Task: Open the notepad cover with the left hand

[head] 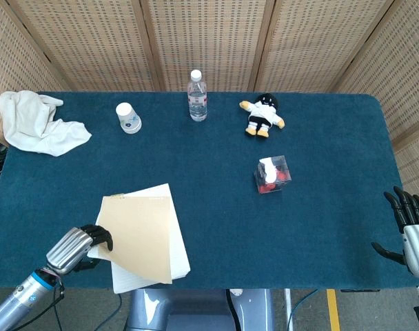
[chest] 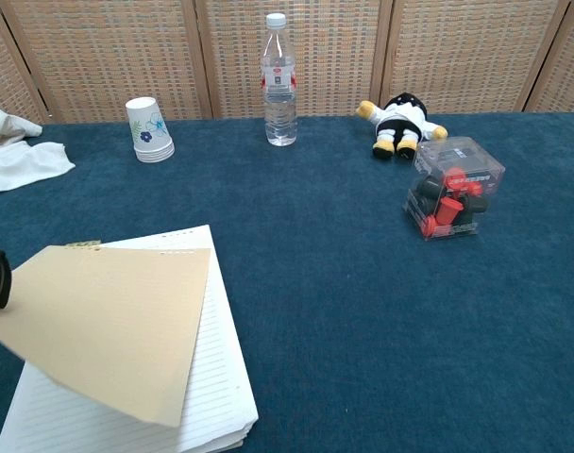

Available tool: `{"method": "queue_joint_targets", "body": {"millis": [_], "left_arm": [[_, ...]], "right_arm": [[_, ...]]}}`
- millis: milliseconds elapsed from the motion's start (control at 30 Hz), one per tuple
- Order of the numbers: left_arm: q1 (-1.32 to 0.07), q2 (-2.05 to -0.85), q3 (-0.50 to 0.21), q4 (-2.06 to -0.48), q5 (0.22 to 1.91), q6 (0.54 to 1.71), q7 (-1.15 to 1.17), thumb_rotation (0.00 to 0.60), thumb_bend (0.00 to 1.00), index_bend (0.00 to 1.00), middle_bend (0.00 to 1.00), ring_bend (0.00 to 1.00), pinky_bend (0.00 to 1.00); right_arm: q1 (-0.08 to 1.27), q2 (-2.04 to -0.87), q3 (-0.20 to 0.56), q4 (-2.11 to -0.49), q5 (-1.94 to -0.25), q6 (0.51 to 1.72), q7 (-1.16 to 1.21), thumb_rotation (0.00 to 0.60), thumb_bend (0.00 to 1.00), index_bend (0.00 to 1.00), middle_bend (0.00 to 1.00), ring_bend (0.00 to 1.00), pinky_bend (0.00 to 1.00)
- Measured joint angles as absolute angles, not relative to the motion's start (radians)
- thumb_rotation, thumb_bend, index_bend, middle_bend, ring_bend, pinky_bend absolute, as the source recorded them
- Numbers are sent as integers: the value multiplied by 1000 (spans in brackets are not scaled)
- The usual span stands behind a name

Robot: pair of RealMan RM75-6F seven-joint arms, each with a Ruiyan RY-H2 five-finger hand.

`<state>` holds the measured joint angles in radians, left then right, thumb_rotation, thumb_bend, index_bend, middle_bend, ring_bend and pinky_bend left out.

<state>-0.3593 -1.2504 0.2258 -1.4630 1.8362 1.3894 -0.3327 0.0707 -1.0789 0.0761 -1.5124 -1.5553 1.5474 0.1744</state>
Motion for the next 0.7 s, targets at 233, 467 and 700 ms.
{"method": "queue_joint_targets", "body": {"millis": [233, 467, 700], "left_arm": [[-329, -1219, 276, -1456, 1879, 1444, -443, 600, 623, 823, 478, 366, 388], [-325, -1223, 229, -1484, 1765, 1429, -576, 600, 622, 815, 478, 366, 388], [-334, -1209, 117, -1601, 1515, 1352, -843, 600, 623, 806, 478, 366, 387]], "right_arm": [[72, -1083, 72, -1514, -1561, 1545, 163, 600, 0, 0, 0, 0, 0], [73, -1084, 70, -1515, -1563, 1544, 160, 600, 0, 0, 0, 0, 0], [74, -1087, 68, -1514, -1566, 1542, 155, 600, 0, 0, 0, 0, 0]]}}
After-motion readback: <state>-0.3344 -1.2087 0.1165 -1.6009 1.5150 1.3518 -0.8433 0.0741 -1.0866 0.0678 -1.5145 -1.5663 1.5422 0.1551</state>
